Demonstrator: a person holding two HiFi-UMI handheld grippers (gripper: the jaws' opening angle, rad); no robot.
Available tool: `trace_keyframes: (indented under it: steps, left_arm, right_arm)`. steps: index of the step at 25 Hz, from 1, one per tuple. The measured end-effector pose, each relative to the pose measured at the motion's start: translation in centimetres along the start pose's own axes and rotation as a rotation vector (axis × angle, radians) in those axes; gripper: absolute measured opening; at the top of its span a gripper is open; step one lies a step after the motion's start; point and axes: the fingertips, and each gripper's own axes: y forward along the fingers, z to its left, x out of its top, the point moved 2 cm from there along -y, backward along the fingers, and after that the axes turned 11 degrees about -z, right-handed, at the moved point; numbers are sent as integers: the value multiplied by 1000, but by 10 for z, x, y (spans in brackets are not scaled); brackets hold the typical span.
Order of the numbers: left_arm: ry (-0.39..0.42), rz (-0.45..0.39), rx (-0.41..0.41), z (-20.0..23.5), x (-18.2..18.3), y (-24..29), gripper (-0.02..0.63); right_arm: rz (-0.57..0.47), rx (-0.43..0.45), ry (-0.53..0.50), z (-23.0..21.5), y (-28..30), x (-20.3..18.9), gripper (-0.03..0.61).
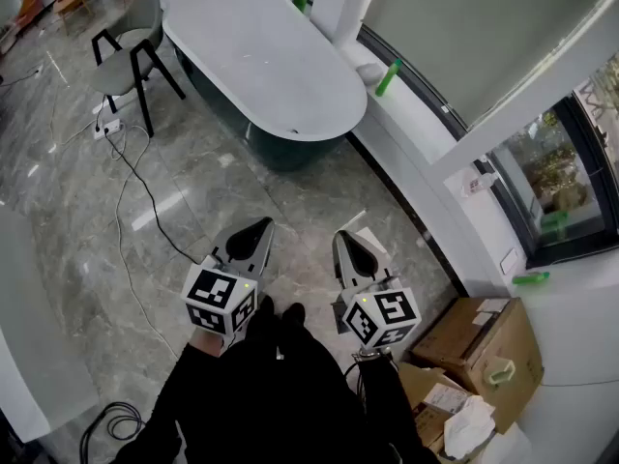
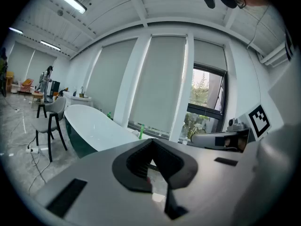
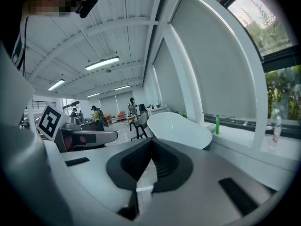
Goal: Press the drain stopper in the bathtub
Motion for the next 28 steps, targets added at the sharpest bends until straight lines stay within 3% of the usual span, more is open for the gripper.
trace_keyframes:
  steps: [17, 28]
  left_arm:
    - [-23, 12, 1, 0, -8, 7, 8]
    - [-17, 11, -26, 24, 0, 24, 6]
  right_arm:
    - [49, -40, -10, -5, 15, -13, 2]
    - [56, -41, 6, -11, 39, -13, 2]
